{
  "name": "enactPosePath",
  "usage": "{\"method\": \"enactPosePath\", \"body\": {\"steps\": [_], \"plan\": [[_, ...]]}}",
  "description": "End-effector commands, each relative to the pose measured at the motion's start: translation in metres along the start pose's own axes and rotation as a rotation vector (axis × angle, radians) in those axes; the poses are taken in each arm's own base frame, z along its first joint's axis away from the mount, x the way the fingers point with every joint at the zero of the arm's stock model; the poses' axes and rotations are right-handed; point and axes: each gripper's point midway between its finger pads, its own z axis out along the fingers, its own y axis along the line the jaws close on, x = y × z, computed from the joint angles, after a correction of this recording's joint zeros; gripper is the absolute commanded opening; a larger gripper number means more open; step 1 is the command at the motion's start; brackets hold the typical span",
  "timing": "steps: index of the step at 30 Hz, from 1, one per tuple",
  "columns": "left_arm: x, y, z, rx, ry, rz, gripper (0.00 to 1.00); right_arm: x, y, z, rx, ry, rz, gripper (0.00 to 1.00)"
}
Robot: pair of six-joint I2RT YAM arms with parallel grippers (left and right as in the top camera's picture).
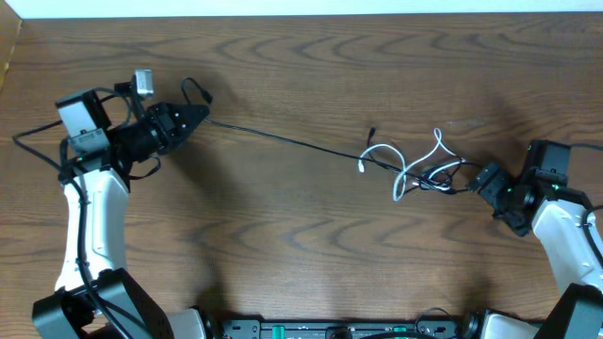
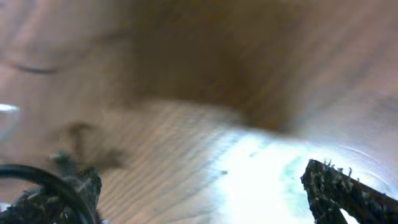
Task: Untangle cables
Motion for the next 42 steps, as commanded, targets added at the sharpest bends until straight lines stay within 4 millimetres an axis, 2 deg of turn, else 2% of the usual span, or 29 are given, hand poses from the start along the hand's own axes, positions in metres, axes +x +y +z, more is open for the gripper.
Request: {"method": "enactPosePath", "body": {"steps": [1,4,7,8,10,15,22,26,32,35,36,37,39,40,42], "plan": [[-0.002,-0.010,-0.006,0.036,-0.002,0.046,0.08,0.003,0.020,-0.001,-0.123,0.032,-0.102,0.99],[0.001,-0.009,-0.005,0.035,0.005,0.034,0.08,0.005,0.025,-0.002,-0.153,0.040,-0.136,0.99],[0.005,-0.008,-0.005,0.032,0.018,0.028,0.08,0.013,0.061,-0.012,-0.378,0.055,-0.345,0.99],[0.008,-0.008,-0.004,0.032,0.026,0.021,0.08,0.018,0.078,-0.020,-0.491,0.060,-0.422,0.99],[0.014,-0.009,-0.001,0.036,0.046,0.030,0.08,0.026,0.099,-0.035,-0.650,0.062,-0.507,0.99],[0.035,-0.015,0.010,0.049,0.120,0.065,0.07,0.031,0.112,-0.046,-0.747,0.069,-0.525,0.99],[0.065,-0.036,0.037,0.100,0.231,0.110,0.08,0.049,0.122,-0.044,-0.745,0.117,-0.562,0.99],[0.084,-0.049,0.053,0.126,0.297,0.138,0.08,0.055,0.121,-0.032,-0.633,0.132,-0.535,0.99],[0.116,-0.055,0.080,0.062,0.386,0.204,0.09,0.071,0.126,-0.018,-0.490,0.139,-0.520,0.99],[0.130,-0.060,0.089,0.057,0.424,0.231,0.09,0.080,0.135,-0.017,-0.476,0.129,-0.558,0.90],[0.134,-0.061,0.092,0.051,0.435,0.239,0.09,0.082,0.138,-0.017,-0.478,0.128,-0.564,0.82],[0.139,-0.062,0.094,0.049,0.447,0.249,0.09,0.086,0.143,-0.018,-0.486,0.124,-0.577,0.68],[0.147,-0.065,0.098,0.048,0.466,0.262,0.09,0.089,0.149,-0.019,-0.490,0.116,-0.586,0.58],[0.154,-0.069,0.101,0.057,0.487,0.271,0.09,0.092,0.154,-0.019,-0.491,0.105,-0.596,0.56],[0.161,-0.073,0.103,0.066,0.506,0.279,0.09,0.092,0.155,-0.018,-0.472,0.091,-0.594,0.59]]}}
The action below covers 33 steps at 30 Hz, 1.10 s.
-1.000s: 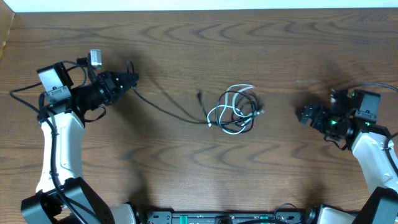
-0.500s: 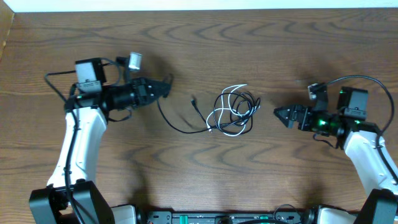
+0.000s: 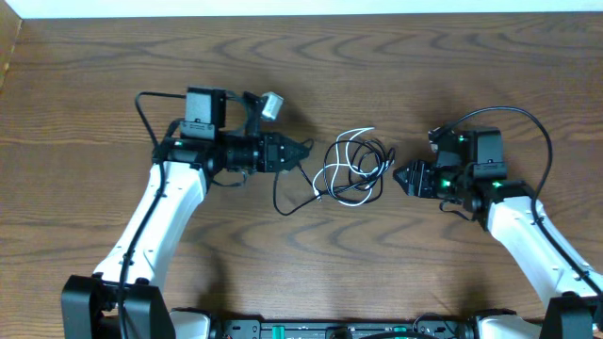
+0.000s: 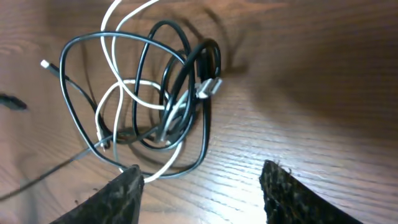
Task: Untangle cables
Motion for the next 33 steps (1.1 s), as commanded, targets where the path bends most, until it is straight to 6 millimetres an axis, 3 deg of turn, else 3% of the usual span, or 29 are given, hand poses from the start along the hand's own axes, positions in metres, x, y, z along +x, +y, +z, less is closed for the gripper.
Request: {"method": "enactPosePath", "body": {"steps": [1,6,12,17,20,21,22,26,29,33], "plan": [[0.006,-0.011,0.009,-0.005,0.026,0.055,0.09,-0.001,0.000,0.005,0.061,-0.019,0.020,0.59],[0.016,-0.020,0.022,0.002,0.068,0.077,0.09,-0.003,0.001,0.016,0.105,-0.038,0.040,0.59],[0.022,-0.008,0.030,-0.104,0.085,0.084,0.09,-0.003,0.001,0.035,0.148,-0.056,0.074,0.57],[0.023,-0.004,0.030,-0.128,0.087,0.081,0.09,0.002,0.013,0.053,0.123,-0.047,0.076,0.56],[0.023,-0.004,0.030,-0.130,0.088,0.078,0.09,0.005,0.017,0.061,0.121,-0.046,0.078,0.46],[0.024,-0.004,0.030,-0.131,0.090,0.076,0.09,0.006,0.014,0.064,0.139,-0.046,0.086,0.33],[0.025,-0.003,0.030,-0.131,0.092,0.073,0.09,0.008,0.011,0.065,0.158,-0.045,0.098,0.01],[0.028,0.005,0.028,-0.179,0.101,0.054,0.09,0.011,0.009,0.065,0.167,-0.037,0.120,0.01],[0.030,0.014,0.026,-0.230,0.105,0.044,0.17,0.005,0.022,0.059,0.120,-0.051,0.112,0.01],[0.030,0.016,0.026,-0.242,0.105,0.050,0.41,-0.013,0.049,0.033,0.023,-0.115,0.021,0.01]]}}
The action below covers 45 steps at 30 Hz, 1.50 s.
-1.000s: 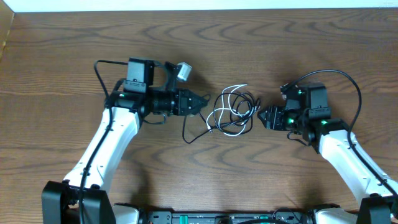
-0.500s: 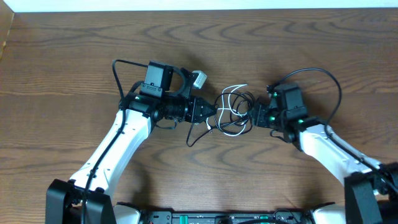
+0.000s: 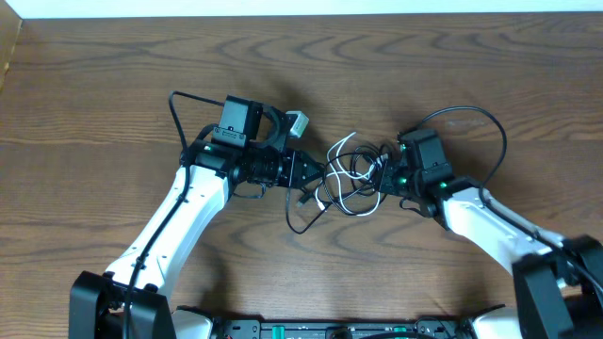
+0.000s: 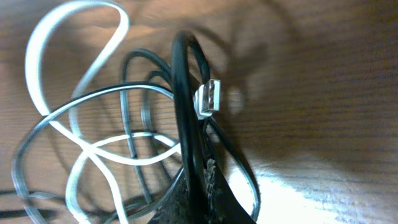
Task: Untangle cables
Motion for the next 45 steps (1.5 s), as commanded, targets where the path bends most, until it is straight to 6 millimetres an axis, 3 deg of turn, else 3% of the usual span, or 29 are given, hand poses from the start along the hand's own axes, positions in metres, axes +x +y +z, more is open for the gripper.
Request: {"method": "enactPosePath", "body": {"steps": [1,5,9,12,13,15,21,33,45], "plan": [[-0.003,0.002,-0.003,-0.030,-0.014,0.024,0.46,-0.022,0.035,-0.035,-0.131,-0.087,-0.093,0.01],[-0.004,0.001,-0.003,-0.028,-0.017,0.027,0.61,-0.036,0.055,-0.074,-0.237,-0.153,-0.129,0.01],[-0.008,-0.005,-0.003,0.007,-0.031,0.044,0.66,-0.044,0.057,-0.112,-0.282,-0.212,-0.139,0.01],[-0.015,-0.032,-0.005,0.156,-0.049,0.096,0.71,-0.044,0.051,-0.133,-0.286,-0.239,-0.152,0.01],[-0.016,-0.041,-0.007,0.204,-0.055,0.115,0.79,-0.044,0.049,-0.136,-0.284,-0.240,-0.156,0.01],[-0.020,-0.057,-0.011,0.292,-0.067,0.147,0.85,-0.042,0.048,-0.143,-0.298,-0.238,-0.169,0.01],[-0.024,-0.059,-0.011,0.308,-0.070,0.099,0.86,-0.040,0.058,-0.156,-0.405,-0.226,-0.204,0.01],[-0.024,-0.020,0.025,0.098,-0.037,-0.297,0.86,-0.036,0.070,-0.164,-0.491,-0.218,-0.264,0.01],[-0.006,-0.029,0.060,0.015,0.013,-0.530,0.86,-0.037,0.071,-0.164,-0.492,-0.221,-0.266,0.01]]}}
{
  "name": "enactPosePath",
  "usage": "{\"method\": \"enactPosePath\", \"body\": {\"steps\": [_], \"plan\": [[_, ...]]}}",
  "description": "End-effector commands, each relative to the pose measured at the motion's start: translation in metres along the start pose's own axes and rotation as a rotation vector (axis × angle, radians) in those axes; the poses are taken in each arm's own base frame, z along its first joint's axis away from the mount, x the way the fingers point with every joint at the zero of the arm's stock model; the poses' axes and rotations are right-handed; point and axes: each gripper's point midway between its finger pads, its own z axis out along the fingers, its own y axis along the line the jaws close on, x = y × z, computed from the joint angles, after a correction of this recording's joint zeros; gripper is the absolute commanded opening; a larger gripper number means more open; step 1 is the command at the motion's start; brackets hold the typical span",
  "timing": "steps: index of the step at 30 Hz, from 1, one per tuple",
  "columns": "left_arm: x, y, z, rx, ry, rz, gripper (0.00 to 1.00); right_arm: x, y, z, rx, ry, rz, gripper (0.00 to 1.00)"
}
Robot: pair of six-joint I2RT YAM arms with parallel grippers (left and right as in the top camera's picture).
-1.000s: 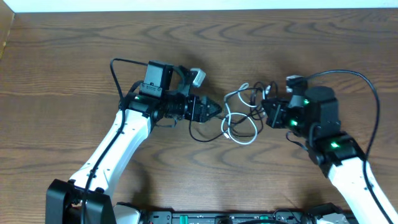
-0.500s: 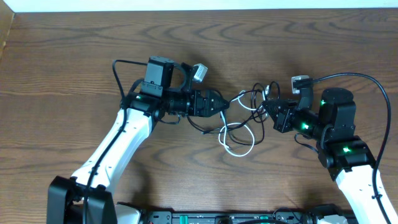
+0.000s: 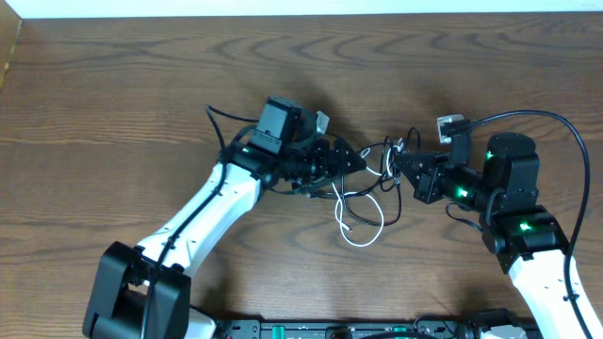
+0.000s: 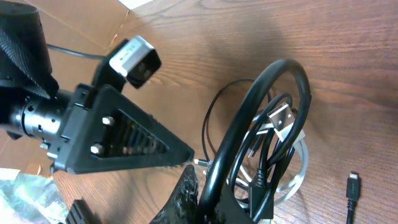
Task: Untangle cables
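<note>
The tangle (image 3: 382, 162) is a knot of black and white cables held between the two grippers at the table's middle. My right gripper (image 3: 399, 163) is shut on a thick black loop (image 4: 261, 106), its fingertips (image 4: 208, 186) pinching it near the bottom edge. A silver USB plug (image 4: 281, 118) hangs inside that loop. The white cable (image 3: 363, 231) droops in a loop toward the front. My left gripper (image 3: 356, 160) comes to a shut point just left of the tangle, with a thin black cable (image 3: 341, 200) trailing from it. It also shows in the right wrist view as a left gripper (image 4: 186, 152).
A small loose connector (image 4: 352, 185) lies on the wooden table (image 3: 141, 94) under the bundle. Cardboard (image 4: 93, 25) stands beyond the table's left edge. The right arm's own black lead (image 3: 556, 127) arcs over its wrist.
The right gripper, still shut on the thick black loop, now holds the bundle raised and further right. The left gripper has moved right after it. The white loop now droops toward the front.
At first the arms were far apart, with a black cable stretched from the left gripper to the tangle by the right. Then both were near a loose heap at mid-table, the right gripper open. Then the right was shut on the black loop; now the bundle is raised.
</note>
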Motion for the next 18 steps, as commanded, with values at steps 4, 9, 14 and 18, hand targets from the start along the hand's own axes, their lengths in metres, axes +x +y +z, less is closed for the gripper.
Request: {"method": "enactPosePath", "body": {"steps": [4,9,14,18], "plan": [[-0.001,0.004,0.015,-0.086,-0.066,-0.140,0.86,-0.006,0.008,-0.005,-0.030,-0.018,-0.036,0.01],[-0.006,0.003,0.021,-0.087,-0.100,-0.223,0.86,-0.006,0.008,-0.005,-0.030,-0.017,-0.036,0.01],[-0.026,0.001,0.039,-0.026,-0.135,-0.304,0.74,-0.004,0.012,-0.005,-0.049,-0.008,-0.042,0.01],[-0.037,0.007,0.054,-0.004,-0.145,-0.327,0.58,-0.004,0.012,-0.005,-0.049,-0.005,-0.041,0.01]]}}
